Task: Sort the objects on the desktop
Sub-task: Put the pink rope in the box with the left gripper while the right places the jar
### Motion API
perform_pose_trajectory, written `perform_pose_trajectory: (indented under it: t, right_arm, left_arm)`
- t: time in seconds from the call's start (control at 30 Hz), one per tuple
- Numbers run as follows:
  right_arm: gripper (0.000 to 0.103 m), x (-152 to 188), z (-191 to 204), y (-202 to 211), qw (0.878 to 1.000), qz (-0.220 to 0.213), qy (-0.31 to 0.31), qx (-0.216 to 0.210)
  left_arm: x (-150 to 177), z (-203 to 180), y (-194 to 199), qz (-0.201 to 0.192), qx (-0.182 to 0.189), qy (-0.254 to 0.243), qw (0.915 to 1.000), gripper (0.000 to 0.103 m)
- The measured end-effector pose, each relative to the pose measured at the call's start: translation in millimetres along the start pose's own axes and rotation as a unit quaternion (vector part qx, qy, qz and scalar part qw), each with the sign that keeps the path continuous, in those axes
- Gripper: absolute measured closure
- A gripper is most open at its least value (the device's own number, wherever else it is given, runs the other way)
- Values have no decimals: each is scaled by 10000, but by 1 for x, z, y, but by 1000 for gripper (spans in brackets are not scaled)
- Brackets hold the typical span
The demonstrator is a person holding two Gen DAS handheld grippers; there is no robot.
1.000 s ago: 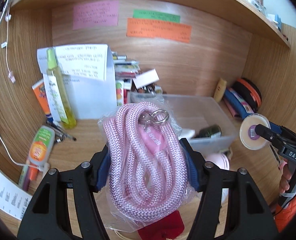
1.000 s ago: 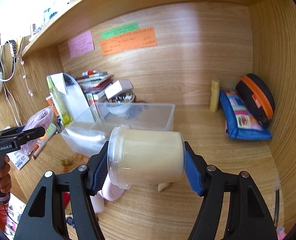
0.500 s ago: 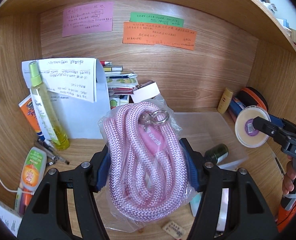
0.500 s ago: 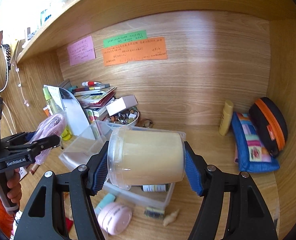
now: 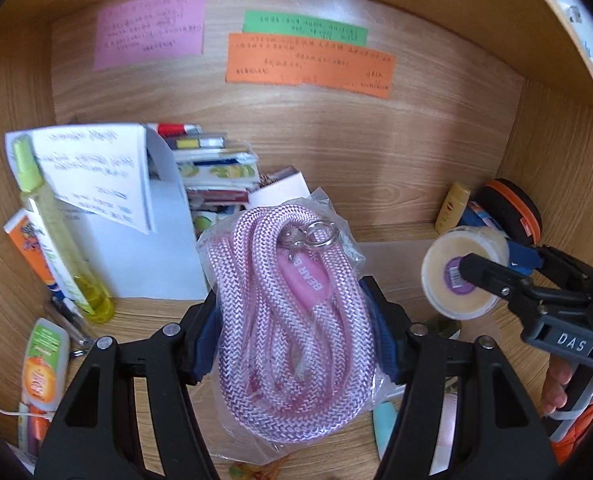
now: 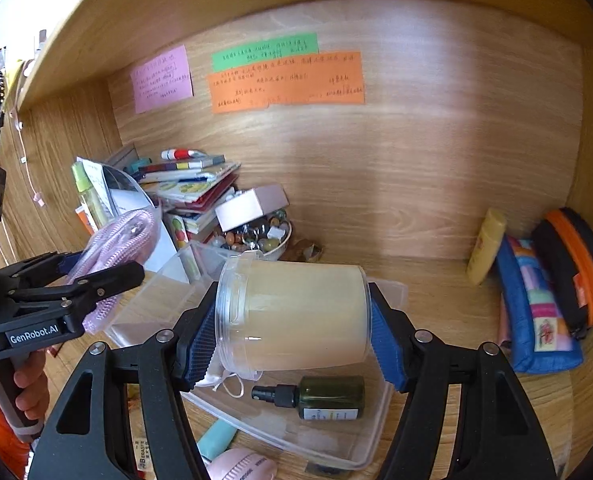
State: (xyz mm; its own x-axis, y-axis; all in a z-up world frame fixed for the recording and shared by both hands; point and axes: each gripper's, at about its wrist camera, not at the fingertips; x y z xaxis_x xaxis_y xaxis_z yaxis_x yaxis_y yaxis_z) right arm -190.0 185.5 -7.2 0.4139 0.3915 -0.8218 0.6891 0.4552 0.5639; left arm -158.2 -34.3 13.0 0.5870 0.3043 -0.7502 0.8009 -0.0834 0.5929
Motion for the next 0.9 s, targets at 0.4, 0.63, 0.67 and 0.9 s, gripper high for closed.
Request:
perform_pose_trajectory:
  t: [0.4, 0.63, 0.67, 0.9]
  right_arm:
    - [39, 18, 1, -33, 9989, 459, 81, 31]
    - [39, 26, 8, -46, 9976, 652, 192, 94]
    - [39, 27, 9, -46, 9975, 663, 211, 118]
    - [39, 31, 16, -53, 9962, 767, 364, 207]
  left_arm:
    - [20, -5, -48, 468, -43, -168, 9988, 40]
    - [30, -6, -58, 612, -105, -288, 9977, 40]
    - [30, -6, -59, 632, -112, -288, 9975, 40]
    - [33, -5, -63, 651, -149, -285, 9974, 40]
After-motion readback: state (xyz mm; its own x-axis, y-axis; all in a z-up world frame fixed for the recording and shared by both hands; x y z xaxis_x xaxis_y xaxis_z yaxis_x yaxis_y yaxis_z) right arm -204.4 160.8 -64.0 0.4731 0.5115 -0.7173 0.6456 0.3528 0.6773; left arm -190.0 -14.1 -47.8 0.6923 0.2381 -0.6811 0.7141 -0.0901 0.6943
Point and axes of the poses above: each gripper's, at about its wrist camera, not at the fingertips, and y roughly against the way its jaws point, z to its left, x to its underside, and after that the axes turned 14 degrees about y, right-handed
